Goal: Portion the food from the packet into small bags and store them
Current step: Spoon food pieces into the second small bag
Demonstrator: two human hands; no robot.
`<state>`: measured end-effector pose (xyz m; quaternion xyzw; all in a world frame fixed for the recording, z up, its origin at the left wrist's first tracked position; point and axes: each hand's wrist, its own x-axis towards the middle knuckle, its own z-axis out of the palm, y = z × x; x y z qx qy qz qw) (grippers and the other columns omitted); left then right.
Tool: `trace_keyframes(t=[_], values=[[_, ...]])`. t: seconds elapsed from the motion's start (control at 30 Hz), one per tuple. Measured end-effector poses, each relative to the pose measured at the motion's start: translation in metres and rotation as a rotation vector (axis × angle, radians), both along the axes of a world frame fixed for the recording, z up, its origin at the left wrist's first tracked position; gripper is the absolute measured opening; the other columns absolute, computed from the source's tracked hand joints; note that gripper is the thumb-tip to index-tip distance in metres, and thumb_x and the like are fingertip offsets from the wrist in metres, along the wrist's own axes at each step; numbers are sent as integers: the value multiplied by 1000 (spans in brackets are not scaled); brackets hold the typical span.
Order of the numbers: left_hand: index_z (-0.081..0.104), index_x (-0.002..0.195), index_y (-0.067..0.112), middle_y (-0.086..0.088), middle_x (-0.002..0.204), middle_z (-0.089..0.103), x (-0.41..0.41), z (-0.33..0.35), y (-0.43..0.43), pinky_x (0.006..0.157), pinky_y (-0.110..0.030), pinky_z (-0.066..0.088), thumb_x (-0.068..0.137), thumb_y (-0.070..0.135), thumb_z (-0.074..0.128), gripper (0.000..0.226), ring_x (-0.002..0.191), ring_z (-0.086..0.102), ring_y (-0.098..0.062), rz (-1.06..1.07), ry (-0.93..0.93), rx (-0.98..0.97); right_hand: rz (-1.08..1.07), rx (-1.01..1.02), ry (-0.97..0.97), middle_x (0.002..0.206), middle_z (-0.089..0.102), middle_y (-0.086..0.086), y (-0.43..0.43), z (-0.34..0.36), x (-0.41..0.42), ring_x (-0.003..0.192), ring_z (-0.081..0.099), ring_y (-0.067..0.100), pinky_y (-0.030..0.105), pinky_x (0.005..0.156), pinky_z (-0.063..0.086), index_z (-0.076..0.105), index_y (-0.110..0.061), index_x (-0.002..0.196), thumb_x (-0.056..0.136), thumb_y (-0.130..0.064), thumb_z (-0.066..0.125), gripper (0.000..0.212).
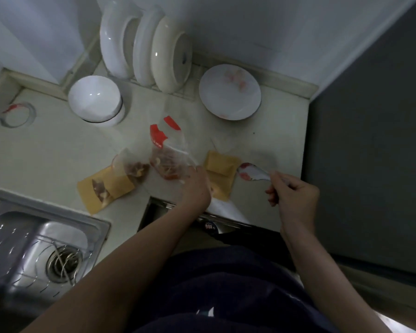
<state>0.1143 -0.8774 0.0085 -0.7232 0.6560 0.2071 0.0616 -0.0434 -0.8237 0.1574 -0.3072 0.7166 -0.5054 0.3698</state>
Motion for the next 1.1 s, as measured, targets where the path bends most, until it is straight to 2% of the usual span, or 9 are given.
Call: trace_keyframes(t=[0.1, 0.3, 0.4, 0.5, 0.6, 0.73, 0.93, 1.03, 1.1], values=[[41, 129, 1, -19, 123, 57, -2, 1, -2, 81, -35, 49, 83, 30, 73, 63, 107, 61, -31, 36, 99, 37, -7, -20, 41, 44, 54, -1, 2, -1, -7, 42, 45, 7, 20, 43, 41, 64, 0, 58, 84, -16, 72, 32], [51, 113, 8, -10, 111, 63, 9, 21, 5, 84, -37, 45, 90, 20, 65, 29, 103, 60, -28, 61, 462, 126, -80, -124, 196, 53, 48, 3, 1, -4, -20, 54, 46, 5, 15, 53, 40, 52, 3, 61, 89, -24, 67, 42], [54, 90, 13, -2, 87, 58, 15, 45, 11, 69, -24, 37, 93, 18, 59, 8, 89, 57, -24, 6, 564, 58, -82, -182, 341, 65, 52, 5, -3, -2, -23, 61, 49, 2, 12, 59, 39, 46, -11, 65, 98, -24, 52, 35], [47, 75, 23, 10, 73, 48, 22, 73, 22, 58, -15, 30, 94, 16, 58, 23, 70, 50, -12, 8, 647, -38, -2, -175, 298, 76, 64, 2, -11, 5, -22, 71, 62, 9, 23, 64, 48, 51, -19, 76, 101, -27, 39, 29], [46, 74, 26, 7, 71, 49, 30, 97, 32, 56, -16, 32, 94, 17, 57, 25, 64, 48, -7, -15, 691, -124, 183, -152, 243, 61, 54, -4, -16, 9, -21, 49, 52, 9, 26, 46, 45, 51, -21, 82, 103, -26, 37, 26], [52, 79, 14, 1, 73, 51, 40, 115, 36, 60, -29, 39, 95, 16, 57, 17, 65, 50, -15, -20, 686, -168, 519, -52, 343, 53, 47, -17, -22, 5, -23, 46, 41, 1, 12, 47, 33, 63, -25, 105, 97, -34, 52, 17], [57, 95, 18, 9, 87, 53, 43, 132, 43, 68, -20, 37, 95, 19, 57, 1, 76, 51, -5, 25, 596, -178, 621, -16, 410, 46, 40, -13, -29, 2, -23, 44, 36, 4, 17, 47, 28, 69, -23, 73, 81, -28, 72, 11], [56, 118, 6, -4, 110, 55, 38, 142, 49, 86, -21, 38, 90, 14, 65, 30, 97, 54, -16, -2, 492, -346, 548, 10, 550, 47, 44, -11, -33, 2, -25, 44, 38, 7, 24, 47, 32, 64, -18, 64, 79, -31, 70, 20], [60, 111, 4, -8, 107, 60, 30, 149, 51, 83, -19, 38, 92, 16, 63, 23, 95, 57, -18, -49, 522, -356, 563, 31, 595, 45, 44, -9, -32, 5, -23, 42, 38, 9, 24, 46, 31, 62, -18, 60, 78, -30, 72, 24]])
